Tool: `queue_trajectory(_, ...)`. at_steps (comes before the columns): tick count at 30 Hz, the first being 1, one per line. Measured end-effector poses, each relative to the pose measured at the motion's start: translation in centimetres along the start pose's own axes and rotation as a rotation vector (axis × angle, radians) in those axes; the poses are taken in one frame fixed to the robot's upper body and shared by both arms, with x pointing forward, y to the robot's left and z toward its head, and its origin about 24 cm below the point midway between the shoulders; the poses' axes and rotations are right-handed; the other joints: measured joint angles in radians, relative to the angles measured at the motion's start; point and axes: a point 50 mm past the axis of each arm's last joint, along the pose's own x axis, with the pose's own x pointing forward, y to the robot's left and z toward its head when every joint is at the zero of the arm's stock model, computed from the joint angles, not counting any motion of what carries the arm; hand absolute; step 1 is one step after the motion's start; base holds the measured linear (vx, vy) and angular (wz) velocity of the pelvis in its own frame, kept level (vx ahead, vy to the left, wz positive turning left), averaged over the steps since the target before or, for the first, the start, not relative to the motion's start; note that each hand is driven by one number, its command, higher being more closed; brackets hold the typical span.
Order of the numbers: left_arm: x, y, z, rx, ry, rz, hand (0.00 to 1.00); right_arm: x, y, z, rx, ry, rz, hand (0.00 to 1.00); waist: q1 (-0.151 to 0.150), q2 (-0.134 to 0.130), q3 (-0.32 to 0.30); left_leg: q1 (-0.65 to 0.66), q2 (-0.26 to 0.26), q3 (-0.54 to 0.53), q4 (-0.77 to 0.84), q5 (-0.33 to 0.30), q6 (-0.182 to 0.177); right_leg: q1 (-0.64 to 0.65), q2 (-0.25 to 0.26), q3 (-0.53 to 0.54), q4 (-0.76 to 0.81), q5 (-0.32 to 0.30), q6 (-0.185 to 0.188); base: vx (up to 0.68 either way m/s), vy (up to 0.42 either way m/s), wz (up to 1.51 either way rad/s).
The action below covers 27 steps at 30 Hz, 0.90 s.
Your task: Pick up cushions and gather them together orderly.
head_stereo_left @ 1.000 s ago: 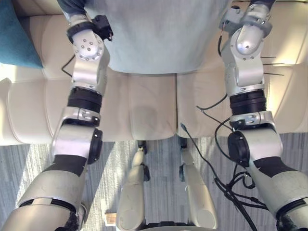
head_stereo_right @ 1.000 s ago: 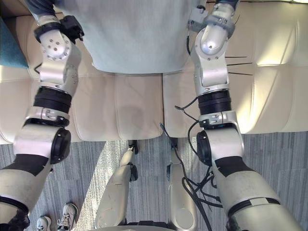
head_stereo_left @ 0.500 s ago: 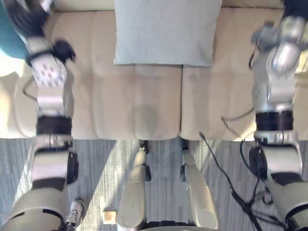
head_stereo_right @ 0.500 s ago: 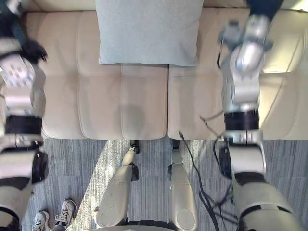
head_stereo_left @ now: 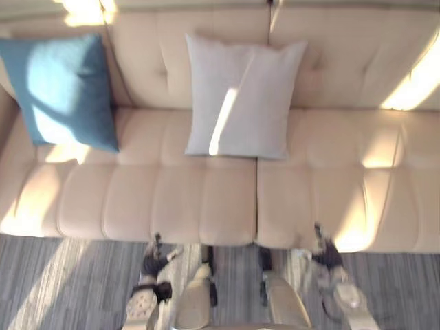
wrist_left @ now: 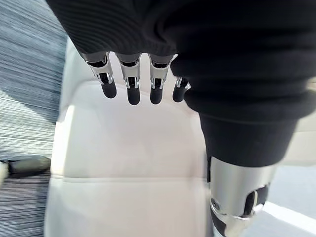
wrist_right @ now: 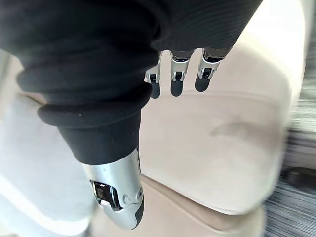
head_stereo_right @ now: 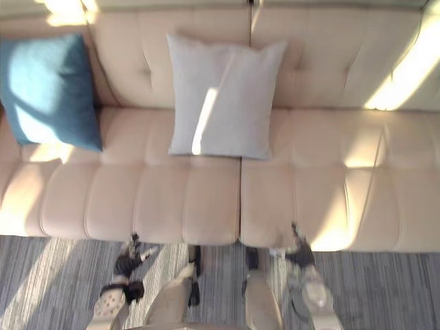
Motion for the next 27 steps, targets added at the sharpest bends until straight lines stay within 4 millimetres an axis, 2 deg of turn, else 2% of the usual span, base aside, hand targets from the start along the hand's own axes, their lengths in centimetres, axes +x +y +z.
queue_trajectory(2,-0.8,0.5,-2.6,0.027,0.117,0.002,0.00,-1.0,-0.1,-2.8,-0.033,0.126,0.006,0.00,-0.002,0.001,-0.029,0.044,-0.002,0.002,-0.017,0.000,0.000,0.035,-0.002,0.001,0.000,-0.008,0.005,0.04,0.001,-0.02)
queue_trajectory(6,-1.3,0.8,-4.2,0.034,0.204,-0.004,0.00,-2.1,-0.8,-5.3,-0.028,0.250,-0.022,0.00,-0.001,-0.008,-0.058,0.114,-0.006,0.016,-0.023,-0.010,0.002,0.100,-0.007,0.010,-0.007,-0.012,0.007,0.00,0.004,-0.05)
queue_trajectory(10,-1.3,0.7,-4.2,0.054,0.204,-0.017,0.00,-2.0,-0.8,-5.3,-0.028,0.261,-0.025,0.00,0.000,-0.019,-0.082,0.155,-0.006,0.051,-0.025,-0.014,0.004,0.118,-0.007,0.047,-0.008,-0.014,0.011,-0.02,0.011,-0.25)
queue_trajectory(13,-0.9,0.5,-3.6,0.054,0.183,-0.021,0.00,-1.2,-0.4,-4.4,-0.015,0.238,-0.021,0.00,0.000,-0.030,-0.079,0.154,-0.003,0.094,-0.016,-0.014,0.005,0.089,-0.003,0.075,0.004,-0.011,0.017,-0.04,0.002,-0.40)
queue_trajectory(14,-0.6,0.5,-3.0,0.053,0.157,-0.023,0.00,-0.8,0.1,-3.8,-0.005,0.218,-0.016,0.00,0.001,-0.040,-0.074,0.122,0.001,0.109,0.013,-0.020,0.013,0.064,-0.008,0.079,0.022,-0.007,0.025,-0.06,-0.021,-0.33)
queue_trajectory(15,-0.2,0.4,-2.3,0.055,0.133,-0.022,0.00,-0.6,0.3,-3.4,0.003,0.206,-0.014,0.00,0.000,-0.046,-0.074,0.098,-0.008,0.114,0.045,-0.025,0.021,0.045,-0.018,0.080,0.035,0.007,0.048,-0.08,-0.013,-0.27)
queue_trajectory(16,0.3,0.2,-1.1,0.048,0.080,-0.023,0.00,-0.3,0.7,-2.7,0.017,0.181,-0.013,0.00,0.002,-0.057,-0.070,0.042,0.012,0.129,0.116,-0.037,0.039,0.013,-0.025,0.072,0.040,0.019,0.073,-0.11,-0.034,-0.29)
queue_trajectory(17,0.6,-0.3,0.1,0.031,0.032,-0.028,0.00,0.1,1.0,-1.9,0.025,0.150,-0.008,0.00,0.012,-0.045,-0.059,0.019,0.041,0.136,0.153,-0.046,0.053,-0.033,-0.028,0.032,0.205,-0.024,0.037,-0.12,-0.042,-0.22)
queue_trajectory(18,0.7,-0.3,0.4,0.031,0.017,-0.028,0.00,0.2,1.2,-1.6,0.028,0.140,-0.003,0.00,0.006,-0.047,-0.056,0.012,0.046,0.130,0.171,-0.050,0.055,-0.057,-0.033,0.015,0.353,-0.067,0.008,-0.11,-0.092,0.01)
queue_trajectory(19,0.8,-0.5,1.0,0.034,-0.008,-0.036,0.00,0.2,1.6,-1.5,0.029,0.136,0.009,0.00,0.003,-0.060,-0.055,0.007,0.047,0.113,0.206,-0.062,0.063,-0.051,-0.057,0.012,0.595,-0.152,0.017,-0.15,-0.173,0.24)
queue_trajectory(20,0.9,-0.6,1.4,0.033,-0.027,-0.039,0.00,0.1,2.0,-1.5,0.036,0.136,0.015,0.00,0.006,-0.063,-0.055,-0.011,0.047,0.102,0.237,-0.067,0.058,-0.032,-0.074,0.028,0.727,-0.183,0.038,-0.17,-0.207,0.27)
queue_trajectory(21,0.9,-0.7,1.7,0.032,-0.038,-0.043,0.00,0.2,2.1,-1.4,0.041,0.132,0.018,0.00,0.008,-0.079,-0.061,-0.025,0.047,0.095,0.257,-0.065,0.054,-0.013,-0.081,0.040,0.779,-0.194,0.055,-0.22,-0.268,0.31)
queue_trajectory(22,0.9,-0.7,2.2,0.030,-0.059,-0.039,0.00,0.2,2.4,-1.0,0.047,0.115,0.020,0.00,0.015,-0.094,-0.064,-0.068,0.048,0.074,0.300,-0.059,0.046,0.036,-0.084,0.070,0.817,-0.202,0.073,-0.24,-0.272,0.21)
queue_trajectory(23,1.0,-0.7,2.4,0.029,-0.069,-0.035,0.00,0.4,2.2,-0.6,0.041,0.099,0.019,0.00,0.031,-0.114,-0.063,-0.095,0.054,0.073,0.324,-0.046,0.030,0.076,-0.074,0.075,0.754,-0.265,0.083,-0.28,-0.278,0.12)
queue_trajectory(24,1.0,-1.1,2.4,0.014,-0.065,-0.036,0.00,0.6,1.9,-0.4,0.031,0.092,0.013,0.00,0.039,-0.096,-0.055,-0.108,0.071,0.068,0.326,-0.032,0.012,0.086,-0.060,0.065,0.718,-0.297,0.074,-0.35,-0.254,-0.15)
queue_trajectory(25,0.7,-2.3,2.2,-0.013,-0.059,-0.056,0.00,0.7,1.1,-0.4,0.025,0.091,-0.006,0.00,0.060,-0.062,-0.056,-0.133,0.110,0.057,0.294,-0.009,0.021,0.097,-0.025,0.021,0.632,-0.350,0.042,-0.40,-0.249,-0.16)
queue_trajectory(26,0.5,-2.9,2.0,-0.031,-0.052,-0.066,0.00,0.8,1.0,-0.3,0.032,0.085,-0.014,0.00,0.060,-0.041,-0.057,-0.149,0.127,0.054,0.255,-0.007,0.018,0.107,-0.011,-0.006,0.563,-0.400,0.023,-0.41,-0.250,-0.13)
queue_trajectory(27,0.4,-3.1,1.9,-0.032,-0.050,-0.073,0.00,0.9,1.0,-0.2,0.035,0.083,-0.017,0.00,0.059,-0.037,-0.056,-0.159,0.135,0.053,0.232,-0.007,0.017,0.105,-0.001,-0.011,0.532,-0.420,0.001,-0.44,-0.286,0.00)
